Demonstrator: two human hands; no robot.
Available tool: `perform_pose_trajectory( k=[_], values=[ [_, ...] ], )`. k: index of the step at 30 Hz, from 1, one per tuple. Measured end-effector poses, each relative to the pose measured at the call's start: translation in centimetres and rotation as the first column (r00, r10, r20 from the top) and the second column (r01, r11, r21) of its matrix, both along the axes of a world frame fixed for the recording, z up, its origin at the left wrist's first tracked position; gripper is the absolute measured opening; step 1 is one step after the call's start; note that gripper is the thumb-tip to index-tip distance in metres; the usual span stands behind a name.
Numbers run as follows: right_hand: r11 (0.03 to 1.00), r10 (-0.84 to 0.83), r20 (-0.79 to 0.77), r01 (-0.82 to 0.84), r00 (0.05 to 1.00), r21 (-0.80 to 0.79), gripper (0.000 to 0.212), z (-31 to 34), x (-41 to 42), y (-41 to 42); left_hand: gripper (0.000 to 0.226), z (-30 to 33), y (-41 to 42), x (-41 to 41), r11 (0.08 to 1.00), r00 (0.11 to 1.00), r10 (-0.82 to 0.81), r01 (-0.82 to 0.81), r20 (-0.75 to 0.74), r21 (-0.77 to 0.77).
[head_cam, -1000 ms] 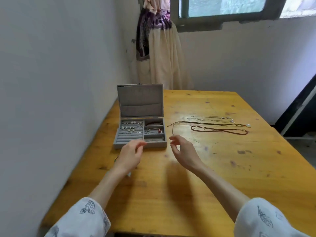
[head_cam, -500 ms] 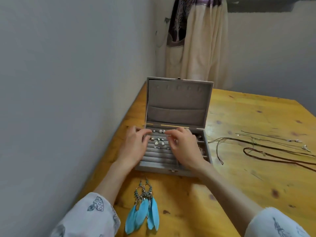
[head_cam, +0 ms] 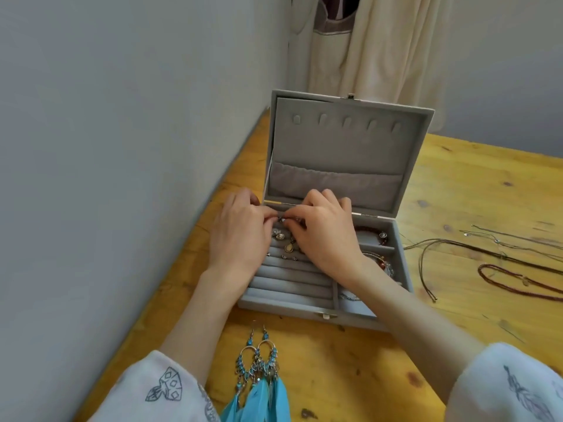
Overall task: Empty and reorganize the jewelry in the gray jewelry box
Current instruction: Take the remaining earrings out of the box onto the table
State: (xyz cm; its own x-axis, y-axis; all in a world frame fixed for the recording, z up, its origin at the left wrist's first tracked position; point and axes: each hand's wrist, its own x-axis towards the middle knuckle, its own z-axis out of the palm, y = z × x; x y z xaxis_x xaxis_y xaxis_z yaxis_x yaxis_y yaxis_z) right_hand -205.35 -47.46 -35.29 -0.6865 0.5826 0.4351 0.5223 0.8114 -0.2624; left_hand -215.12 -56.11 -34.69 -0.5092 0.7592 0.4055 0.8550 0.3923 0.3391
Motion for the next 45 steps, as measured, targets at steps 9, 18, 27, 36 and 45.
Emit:
perform_pose_trajectory(
  k=[9, 18, 27, 36, 45],
  values=[
    [0.949, -0.011, 0.031, 0.02, 0.999, -0.314, 0.011, 1.1, -0.4, 0.4, 0.014, 2.0, 1.1, -0.7, 0.988, 0.993, -0.004, 0.023, 0.119, -0.153],
    [0.848, 0.02, -0.239, -0.143, 0.971, -0.51, 0.005, 3.9, 5.6, -3.6, 0.004, 3.8, -4.1, 2.7, 0.999, 0.949, -0.043, 0.035, 0.311, 0.031],
    [0.708, -0.091, -0.233, -0.102, 0.968, -0.699, 0.021, 1.7, 11.8, -9.8, 0.006, 4.1, -11.4, 8.2, 0.99, 0.882, -0.129, 0.143, 0.454, 0.004],
    [0.813, -0.077, -0.138, -0.018, 0.987, -0.582, 0.015, -0.4, 12.0, -11.4, 0.017, 0.3, -10.5, 10.1, 0.99, 0.905, -0.106, 0.134, 0.413, -0.04],
    [0.855, -0.091, -0.131, 0.01, 0.987, -0.519, 0.016, -1.5, 11.2, -11.5, 0.02, -0.4, -9.9, 9.8, 0.99, 0.906, -0.104, 0.133, 0.411, -0.043]
  ],
)
